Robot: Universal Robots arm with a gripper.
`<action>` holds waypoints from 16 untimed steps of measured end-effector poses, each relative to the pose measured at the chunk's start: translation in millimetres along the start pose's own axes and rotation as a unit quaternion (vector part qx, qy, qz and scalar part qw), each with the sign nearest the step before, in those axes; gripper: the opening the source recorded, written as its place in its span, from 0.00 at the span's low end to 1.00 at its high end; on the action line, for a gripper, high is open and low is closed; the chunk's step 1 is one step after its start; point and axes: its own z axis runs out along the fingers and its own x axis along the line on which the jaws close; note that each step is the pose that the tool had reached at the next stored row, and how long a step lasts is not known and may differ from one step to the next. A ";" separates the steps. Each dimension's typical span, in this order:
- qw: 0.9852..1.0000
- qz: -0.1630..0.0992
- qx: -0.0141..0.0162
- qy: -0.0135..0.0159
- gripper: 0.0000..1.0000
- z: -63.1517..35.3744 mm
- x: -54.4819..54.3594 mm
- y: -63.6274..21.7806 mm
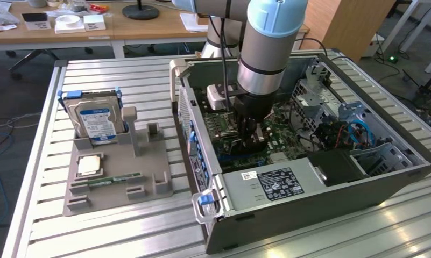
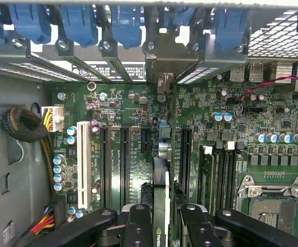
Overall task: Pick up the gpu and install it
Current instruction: 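Insert the gpu into the slot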
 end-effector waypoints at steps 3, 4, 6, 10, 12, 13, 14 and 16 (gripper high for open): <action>1.000 0.000 0.000 0.000 0.27 0.2 -0.1 0.3; 1.000 0.000 0.000 0.000 0.33 0.3 -0.1 0.3; 1.000 0.000 0.000 0.000 0.39 0.0 0.0 0.0; 1.000 0.000 0.000 0.000 0.51 0.0 0.0 0.0; 1.000 0.000 0.000 0.000 0.57 0.0 0.0 0.0; 1.000 0.000 0.000 0.000 0.57 0.0 0.0 0.0; 1.000 0.000 0.000 0.000 0.57 -0.2 0.0 0.0; 1.000 0.000 0.000 0.000 0.57 -2.0 0.0 0.0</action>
